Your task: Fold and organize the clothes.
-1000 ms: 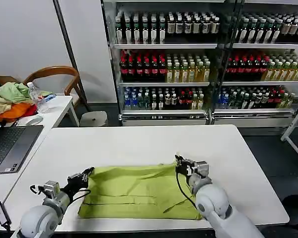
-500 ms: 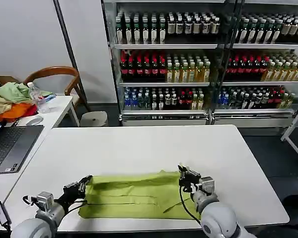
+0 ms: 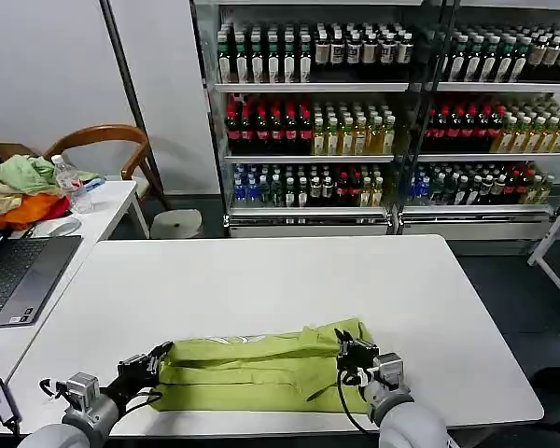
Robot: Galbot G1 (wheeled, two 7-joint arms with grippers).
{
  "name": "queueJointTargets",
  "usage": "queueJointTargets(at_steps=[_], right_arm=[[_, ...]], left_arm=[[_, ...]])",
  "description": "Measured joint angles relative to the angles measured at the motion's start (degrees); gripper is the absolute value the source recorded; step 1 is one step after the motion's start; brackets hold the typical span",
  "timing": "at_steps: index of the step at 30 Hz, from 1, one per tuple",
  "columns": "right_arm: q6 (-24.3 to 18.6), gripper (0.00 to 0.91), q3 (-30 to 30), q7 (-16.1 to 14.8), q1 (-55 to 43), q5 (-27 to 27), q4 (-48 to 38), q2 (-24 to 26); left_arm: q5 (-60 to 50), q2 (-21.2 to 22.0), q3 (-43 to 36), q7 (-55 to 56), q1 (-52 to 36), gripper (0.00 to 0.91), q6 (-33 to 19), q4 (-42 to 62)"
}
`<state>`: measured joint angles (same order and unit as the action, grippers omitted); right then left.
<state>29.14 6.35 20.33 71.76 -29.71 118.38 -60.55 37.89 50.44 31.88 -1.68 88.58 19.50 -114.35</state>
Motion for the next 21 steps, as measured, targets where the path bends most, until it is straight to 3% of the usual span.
queueJointTargets(at_steps=[6, 7, 8, 9, 10, 21], right_arm=[[-0.43, 0.0, 0.39, -0.23, 1.55, 1.44, 0.46, 0.47], [-0.49, 0.0, 0.46, -0.32, 1.8, 1.64, 0.44, 0.5], [-0.49, 0.04, 0.48, -0.41, 2.04, 1.81, 0.42, 0.52], [-0.49, 0.554, 0.47, -0.46, 2.26, 1.99, 0.42, 0.53], [-0.46, 0.907, 0.46, -0.45, 2.48, 2.29, 0.43, 0.56], [-2.48, 0.907, 1.71, -1.21, 4.84, 5.09, 2.03, 0.12]], left_arm=[[-1.91, 0.57, -1.35, 0.24, -0.46, 0.05, 1.04, 1.34], [-2.19, 0.63, -1.51, 0.28, -0.55, 0.353, 1.2, 1.42], [-2.51, 0.71, -1.62, 0.41, -0.67, 0.907, 1.39, 1.44], [-2.87, 0.75, -1.75, 0.56, -0.79, 0.907, 1.61, 1.45], [-3.31, 0.76, -1.88, 0.77, -0.85, 0.907, 1.86, 1.45], [-3.59, 0.82, -1.1, 4.04, -0.84, 0.907, 2.74, -0.04]])
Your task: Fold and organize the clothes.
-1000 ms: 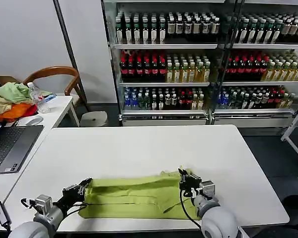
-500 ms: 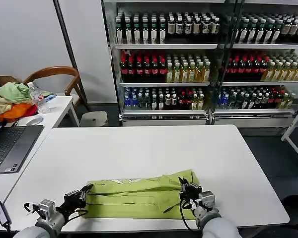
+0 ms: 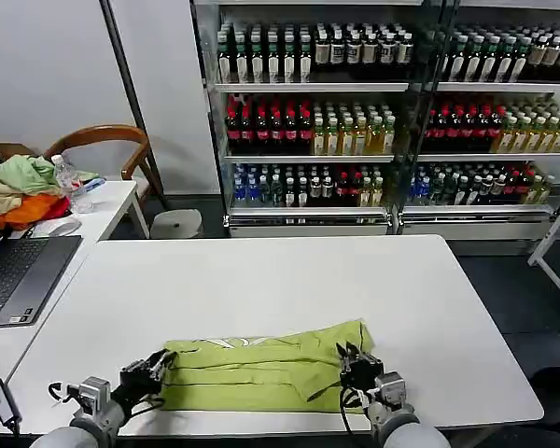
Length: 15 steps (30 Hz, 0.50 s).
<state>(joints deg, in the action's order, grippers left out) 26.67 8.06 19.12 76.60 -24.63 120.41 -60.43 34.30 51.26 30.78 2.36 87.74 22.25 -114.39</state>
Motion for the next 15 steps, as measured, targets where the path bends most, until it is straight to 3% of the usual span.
queueJointTargets(at_steps=[14, 15], right_arm=[[-3.46, 0.907, 7.33, -2.47, 3.81, 3.45, 4.09, 1.51], [-3.61, 0.907, 7.88, -2.57, 4.12, 3.58, 4.32, 1.52]], left_arm=[[4.62, 3.0, -4.36, 14.39, 0.84, 0.907, -0.41, -3.37], [4.84, 3.25, -4.73, 15.17, 0.9, 0.393, -0.39, -3.41]])
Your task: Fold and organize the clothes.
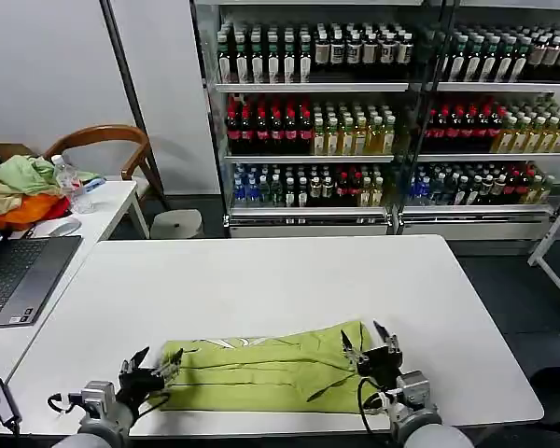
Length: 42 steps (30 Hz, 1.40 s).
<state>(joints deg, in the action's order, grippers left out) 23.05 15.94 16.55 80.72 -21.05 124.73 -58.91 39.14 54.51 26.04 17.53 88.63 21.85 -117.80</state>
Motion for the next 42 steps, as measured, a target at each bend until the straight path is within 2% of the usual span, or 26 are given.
queueJointTargets(at_steps=[1, 2, 14, 32, 36, 42], right_arm=[[-0.15, 0.907, 0.49, -0.08, 0.27, 0.12, 0.18, 0.01], [-0.28, 0.907, 0.96, -0.13, 0.55, 0.24, 0.31, 0.0], [-0.62, 0.907, 2.81, 0.01, 1.37, 1.42, 0.97, -0.16], [-1.51, 0.907, 2.66, 0.78, 2.09, 3.26, 1.53, -0.43], [-2.06, 0.907, 2.69, 1.27, 2.35, 3.78, 1.64, -0.55], [-2.78, 0.907, 2.48, 1.57, 2.15, 4.32, 1.44, -0.82]], left_arm=[[0.22, 0.29, -0.43, 0.9, -0.03, 0.171, -0.05, 0.0], [0.46, 0.55, -0.84, 1.63, -0.09, 0.06, -0.18, 0.01], [3.96, 2.68, -3.85, 7.67, -0.21, 0.05, -1.36, 0.05], [4.9, 5.06, -5.28, 8.37, -0.92, 0.05, -2.33, 0.41], [4.85, 4.73, -4.2, 8.63, -0.67, 0.05, -1.79, -0.1], [4.19, 3.37, 1.0, 8.56, 0.17, 0.05, 1.73, -2.78]])
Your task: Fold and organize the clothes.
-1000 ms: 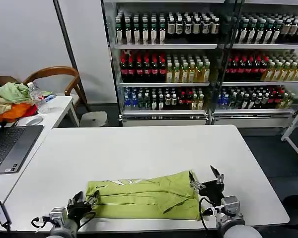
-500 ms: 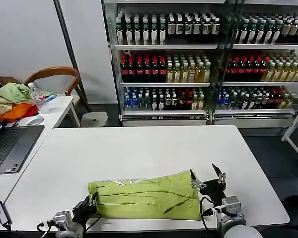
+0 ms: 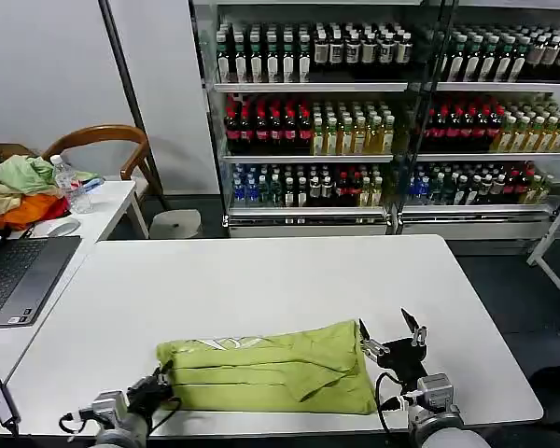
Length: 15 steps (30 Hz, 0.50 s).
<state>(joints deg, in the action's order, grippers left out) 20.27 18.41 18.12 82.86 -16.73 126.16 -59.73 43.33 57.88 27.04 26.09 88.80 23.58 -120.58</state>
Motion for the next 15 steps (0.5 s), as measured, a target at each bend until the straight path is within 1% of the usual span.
queueJointTargets(at_steps=[7, 15], right_arm=[[-0.4, 0.907, 0.29, 0.1, -0.19, 0.3, -0.18, -0.12], [-0.72, 0.907, 0.94, 0.3, 0.33, 0.45, 0.15, 0.19]], left_arm=[[-0.73, -1.46, 8.98, -0.95, 0.65, 0.05, 4.39, -0.63], [-3.66, -3.51, 18.67, -1.67, 1.1, 0.05, 7.06, 0.53]])
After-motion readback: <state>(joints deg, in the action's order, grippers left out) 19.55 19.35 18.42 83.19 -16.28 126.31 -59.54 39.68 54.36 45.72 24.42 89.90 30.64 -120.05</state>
